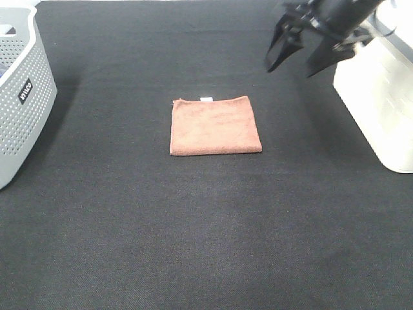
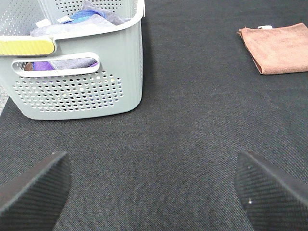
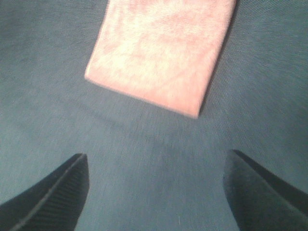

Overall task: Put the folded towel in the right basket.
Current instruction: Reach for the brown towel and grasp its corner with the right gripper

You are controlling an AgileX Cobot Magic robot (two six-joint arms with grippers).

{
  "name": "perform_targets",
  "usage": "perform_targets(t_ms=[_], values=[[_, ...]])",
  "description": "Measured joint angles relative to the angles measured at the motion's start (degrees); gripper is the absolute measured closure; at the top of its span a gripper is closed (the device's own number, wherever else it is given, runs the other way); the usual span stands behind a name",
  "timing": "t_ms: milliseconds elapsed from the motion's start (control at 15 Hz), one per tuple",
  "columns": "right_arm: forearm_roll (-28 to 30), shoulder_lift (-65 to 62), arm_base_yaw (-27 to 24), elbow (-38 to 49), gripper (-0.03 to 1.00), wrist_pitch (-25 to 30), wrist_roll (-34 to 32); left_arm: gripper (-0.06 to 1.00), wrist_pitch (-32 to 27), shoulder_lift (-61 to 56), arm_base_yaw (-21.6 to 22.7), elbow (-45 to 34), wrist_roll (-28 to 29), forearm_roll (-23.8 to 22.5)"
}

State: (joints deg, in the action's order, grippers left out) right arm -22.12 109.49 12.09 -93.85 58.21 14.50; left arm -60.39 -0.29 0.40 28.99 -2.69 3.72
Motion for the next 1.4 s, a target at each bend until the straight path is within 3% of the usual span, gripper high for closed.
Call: perform_targets(t_ms=[400,733,1400], values=[[-6.88,17.65,0.00,-13.12,0.24,0.06,-0.06,0.07,0.00,0.00,0.00,0.00,0.00,0.00],[-8.14,27.67,0.00,-21.54,0.24,0.17,-0.23,0.07,0.00,0.00,0.00,0.00,0.00,0.00],[-6.47,34.32,-0.63,-26.13,0.24,-1.49,-0.63,0.07,0.00,0.00,0.00,0.00,0.00,0.00]])
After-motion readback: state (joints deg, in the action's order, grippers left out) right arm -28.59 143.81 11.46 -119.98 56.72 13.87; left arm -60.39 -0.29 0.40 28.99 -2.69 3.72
